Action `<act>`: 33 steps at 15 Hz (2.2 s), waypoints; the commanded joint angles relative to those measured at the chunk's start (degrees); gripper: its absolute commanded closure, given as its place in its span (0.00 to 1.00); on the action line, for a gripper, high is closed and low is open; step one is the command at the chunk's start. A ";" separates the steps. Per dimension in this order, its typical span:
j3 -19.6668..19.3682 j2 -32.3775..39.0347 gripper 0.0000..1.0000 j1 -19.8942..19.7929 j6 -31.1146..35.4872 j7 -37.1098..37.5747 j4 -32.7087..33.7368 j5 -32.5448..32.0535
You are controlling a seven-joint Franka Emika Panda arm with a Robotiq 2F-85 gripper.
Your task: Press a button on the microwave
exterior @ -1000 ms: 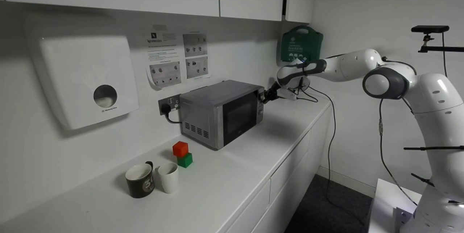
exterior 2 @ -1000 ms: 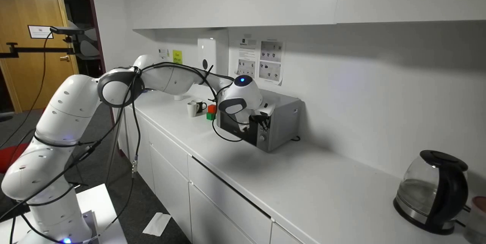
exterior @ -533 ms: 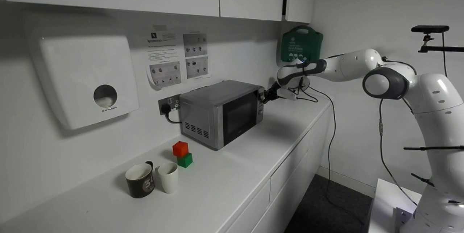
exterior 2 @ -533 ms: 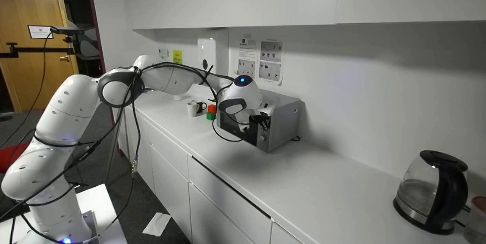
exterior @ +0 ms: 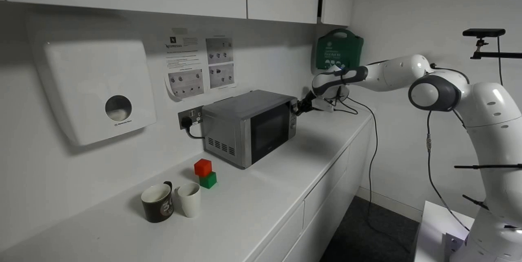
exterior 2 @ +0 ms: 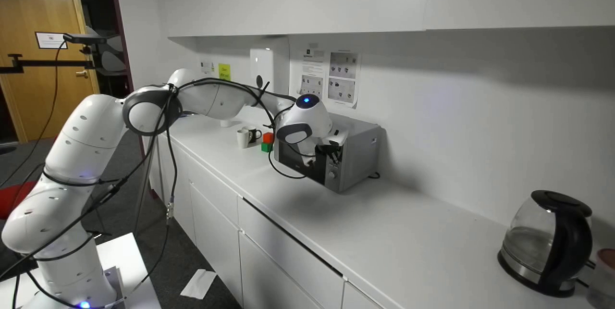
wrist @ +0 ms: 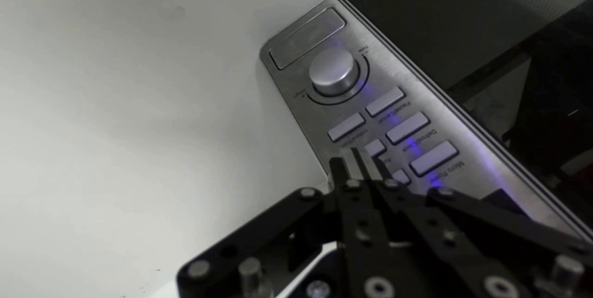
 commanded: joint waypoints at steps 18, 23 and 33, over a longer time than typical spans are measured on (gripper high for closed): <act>2.62 1.35 1.00 0.06 -3.84 0.18 6.90 -6.63; 2.41 -1.56 1.00 -0.89 -3.70 -0.89 2.36 -6.80; 0.83 -17.53 1.00 -5.47 -4.44 -8.50 -17.13 -1.61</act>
